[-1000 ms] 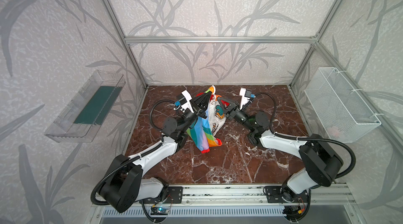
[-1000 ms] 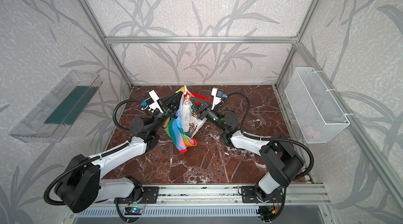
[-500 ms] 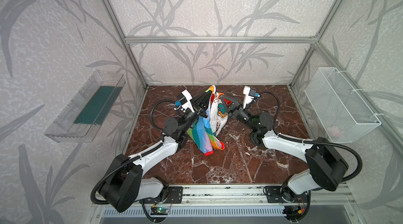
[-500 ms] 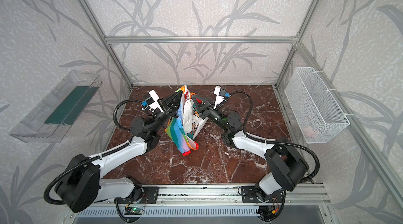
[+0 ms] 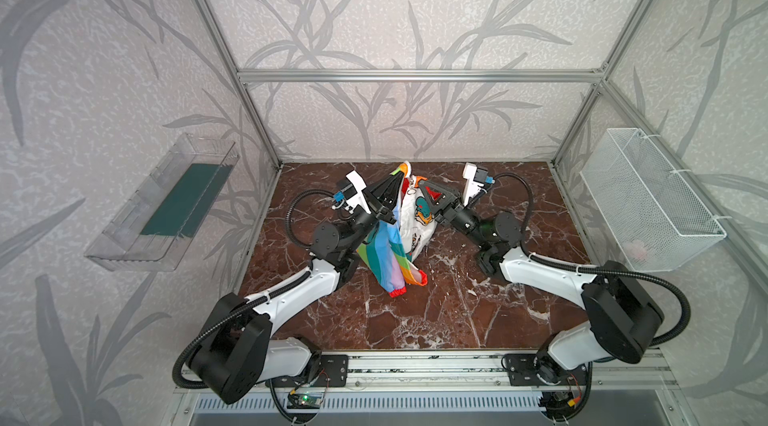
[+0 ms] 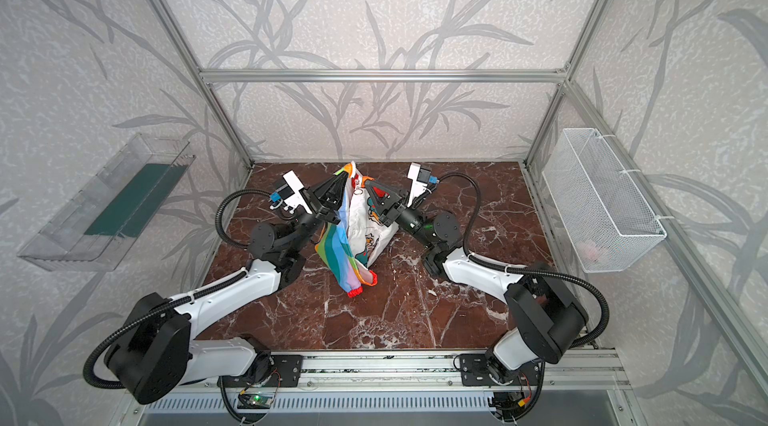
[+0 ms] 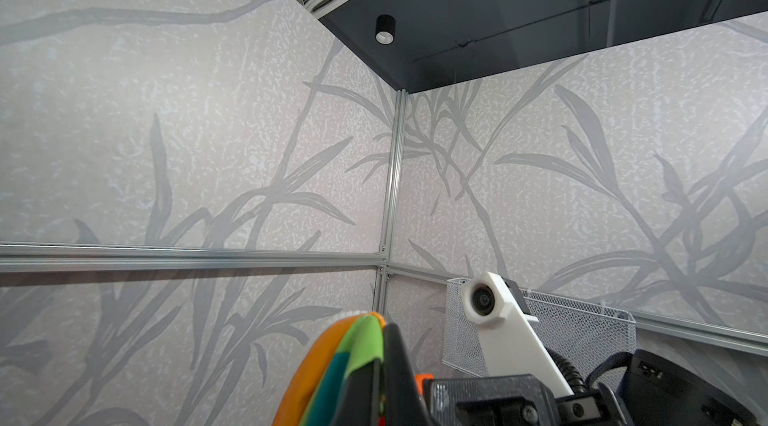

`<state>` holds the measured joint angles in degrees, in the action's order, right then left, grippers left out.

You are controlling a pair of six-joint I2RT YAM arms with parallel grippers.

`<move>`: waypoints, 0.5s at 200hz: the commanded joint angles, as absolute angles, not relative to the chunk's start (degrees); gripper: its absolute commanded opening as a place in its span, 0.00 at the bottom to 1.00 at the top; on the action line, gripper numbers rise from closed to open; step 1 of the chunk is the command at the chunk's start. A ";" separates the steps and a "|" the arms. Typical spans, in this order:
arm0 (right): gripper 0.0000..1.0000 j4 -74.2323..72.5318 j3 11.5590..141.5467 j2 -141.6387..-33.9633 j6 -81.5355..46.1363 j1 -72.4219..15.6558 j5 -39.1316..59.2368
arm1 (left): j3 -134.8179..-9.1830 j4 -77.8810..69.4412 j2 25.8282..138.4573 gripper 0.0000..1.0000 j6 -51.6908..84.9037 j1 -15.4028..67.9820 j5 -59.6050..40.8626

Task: Zip up the jacket

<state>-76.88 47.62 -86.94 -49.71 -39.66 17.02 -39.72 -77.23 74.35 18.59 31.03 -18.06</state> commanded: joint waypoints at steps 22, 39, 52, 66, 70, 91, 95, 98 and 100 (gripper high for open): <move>0.00 -80.42 50.88 -86.92 -50.11 -39.66 17.66 | -41.36 -81.02 73.50 0.00 17.67 31.34 -18.15; 0.00 -80.49 51.03 -87.01 -50.27 -39.68 17.67 | -41.29 -81.03 73.56 0.00 17.67 31.39 -18.08; 0.00 -80.45 51.15 -87.01 -50.36 -39.64 17.59 | -41.36 -80.95 73.57 0.00 17.59 31.45 -18.08; 0.00 -80.46 51.11 -87.18 -50.38 -39.66 17.52 | -41.39 -81.01 73.56 0.00 17.58 31.54 -17.80; 0.00 -80.42 51.02 -87.19 -50.36 -39.67 17.49 | -41.37 -81.00 73.49 0.00 17.60 31.55 -17.64; 0.00 -80.43 50.31 -87.23 -50.26 -39.64 16.98 | -41.51 -81.03 73.27 0.00 17.32 31.50 -17.32; 0.00 -80.42 50.20 -87.35 -50.27 -39.64 16.94 | -41.57 -81.01 73.19 0.00 17.19 31.51 -17.33; 0.00 -80.44 50.15 -87.32 -50.27 -39.64 17.00 | -41.57 -81.01 73.21 0.00 17.10 31.49 -17.33; 0.00 -80.43 50.11 -87.35 -50.30 -39.64 17.02 | -41.59 -80.98 73.12 0.00 17.02 31.47 -17.32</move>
<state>-76.90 49.01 -87.07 -50.17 -39.66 17.02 -39.72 -77.23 74.35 18.57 31.27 -17.80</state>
